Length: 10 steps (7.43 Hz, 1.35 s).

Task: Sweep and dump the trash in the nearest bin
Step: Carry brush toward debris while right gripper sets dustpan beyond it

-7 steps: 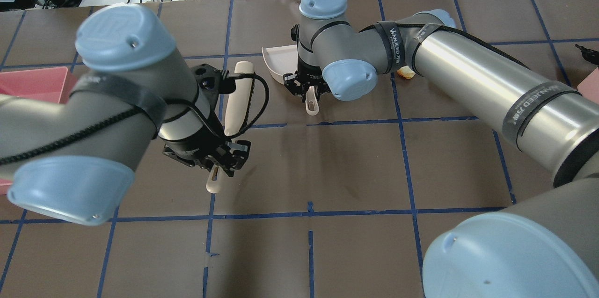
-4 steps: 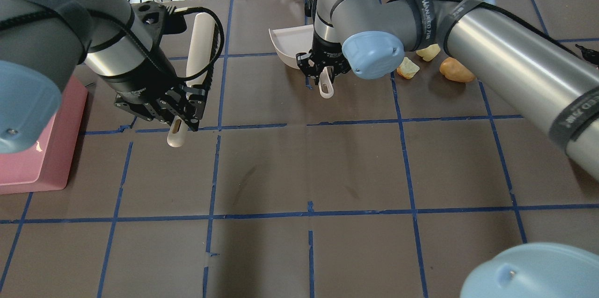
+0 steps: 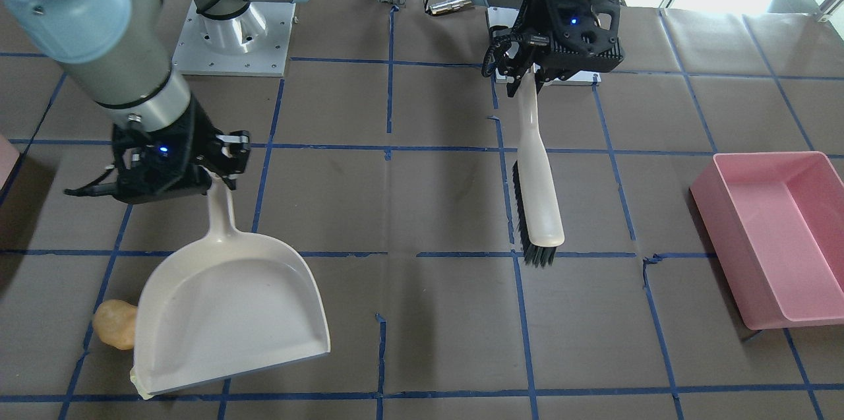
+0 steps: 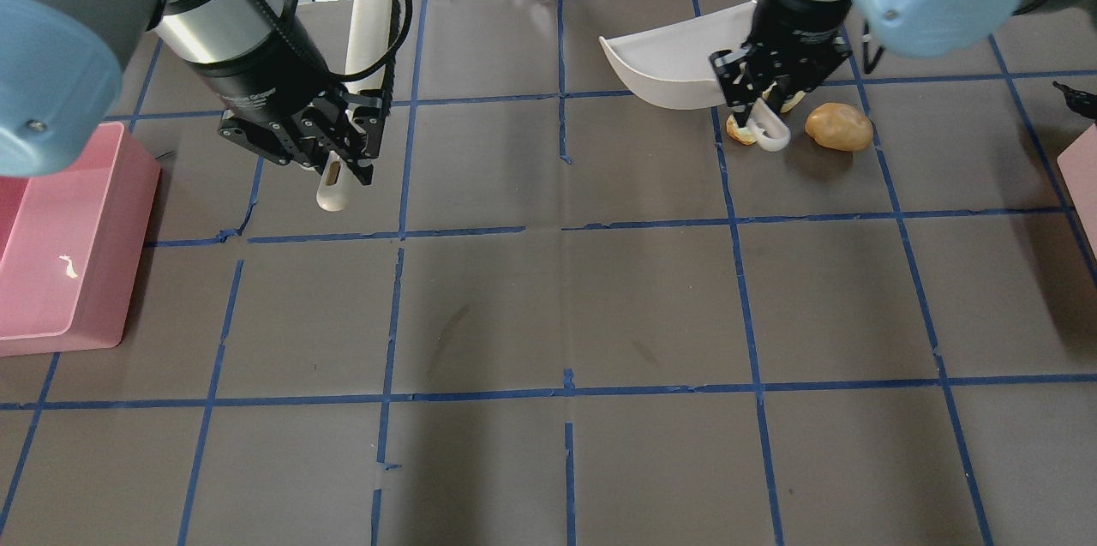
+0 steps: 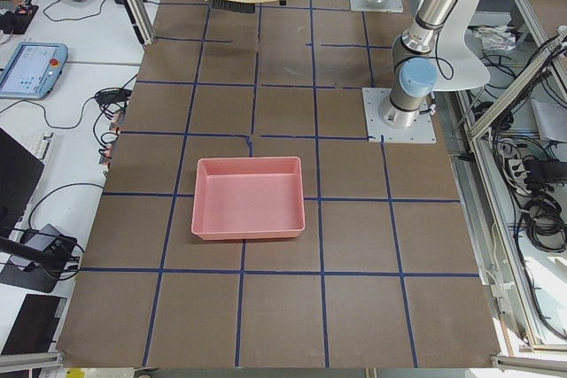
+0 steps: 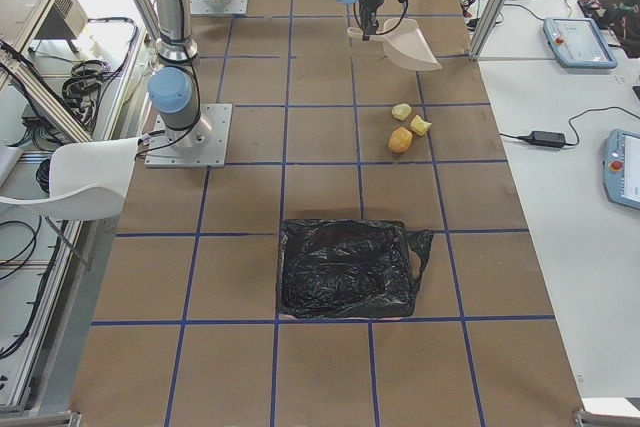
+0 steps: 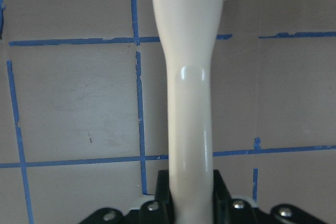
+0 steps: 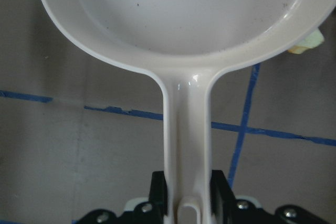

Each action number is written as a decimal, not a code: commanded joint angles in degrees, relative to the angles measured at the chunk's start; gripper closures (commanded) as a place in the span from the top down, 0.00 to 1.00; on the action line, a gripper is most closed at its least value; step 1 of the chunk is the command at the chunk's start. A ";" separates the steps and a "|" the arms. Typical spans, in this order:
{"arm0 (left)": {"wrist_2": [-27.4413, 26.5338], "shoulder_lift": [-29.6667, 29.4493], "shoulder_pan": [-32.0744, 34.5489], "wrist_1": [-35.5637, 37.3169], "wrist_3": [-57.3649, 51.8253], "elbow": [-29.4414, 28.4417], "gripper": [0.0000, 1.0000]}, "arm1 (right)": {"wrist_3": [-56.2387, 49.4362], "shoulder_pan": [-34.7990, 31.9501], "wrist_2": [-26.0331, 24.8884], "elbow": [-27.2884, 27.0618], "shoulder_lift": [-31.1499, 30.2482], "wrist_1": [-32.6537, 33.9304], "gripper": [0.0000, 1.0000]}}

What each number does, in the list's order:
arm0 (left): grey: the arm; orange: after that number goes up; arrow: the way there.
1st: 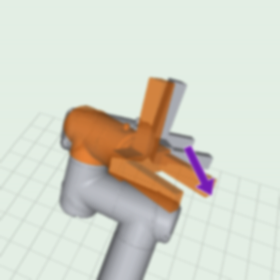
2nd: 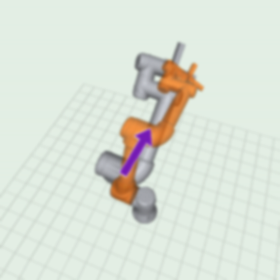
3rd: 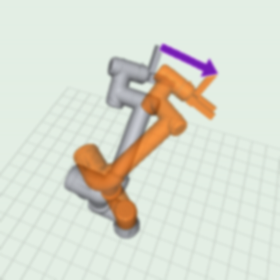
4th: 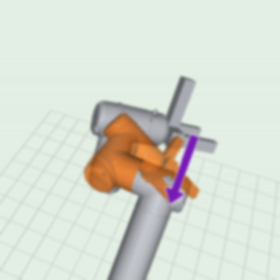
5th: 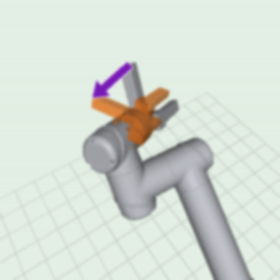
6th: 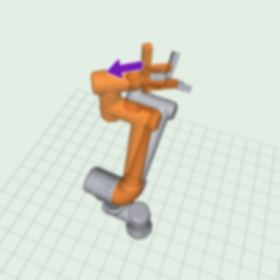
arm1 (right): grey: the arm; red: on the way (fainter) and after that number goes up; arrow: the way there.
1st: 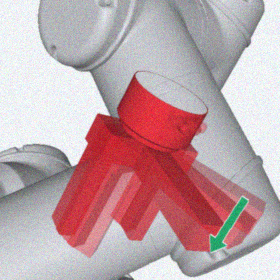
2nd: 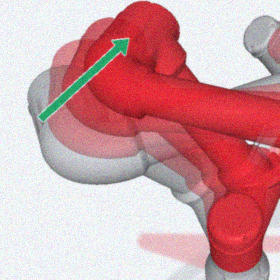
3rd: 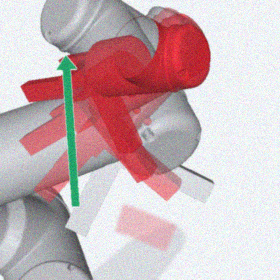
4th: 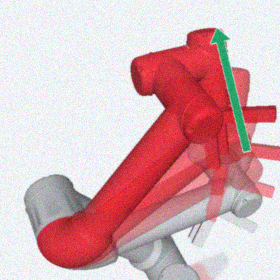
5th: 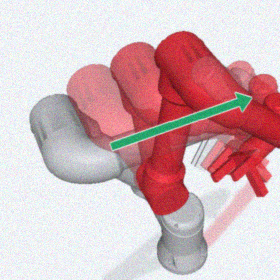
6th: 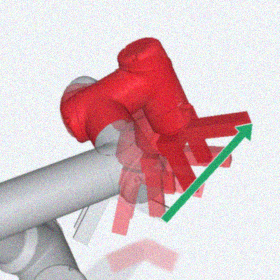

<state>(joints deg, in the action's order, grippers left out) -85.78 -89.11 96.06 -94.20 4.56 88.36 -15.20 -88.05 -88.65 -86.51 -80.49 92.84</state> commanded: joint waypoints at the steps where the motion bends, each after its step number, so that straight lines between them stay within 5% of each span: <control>1: -0.69 -8.66 6.64 -0.11 0.62 -6.93 0.00 | -19.26 12.14 -3.01 -0.06 -3.87 -5.21 0.20; 3: -4.90 -22.62 15.43 -1.33 0.80 -20.61 0.00 | -37.45 23.83 -3.11 -0.24 -3.88 -5.39 0.18; 5: -6.66 -33.88 20.89 -1.70 -0.07 -28.30 0.00 | -51.98 33.60 -2.85 -2.60 -3.09 -4.17 0.15; 10: -9.23 -48.58 24.34 3.31 -5.52 -41.21 0.00 | -62.40 38.73 -2.93 -3.84 4.54 5.05 0.13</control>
<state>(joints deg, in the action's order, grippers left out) -95.02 -133.13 119.27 -92.29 -0.10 51.10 -74.91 -51.04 -91.58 -90.33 -78.23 95.89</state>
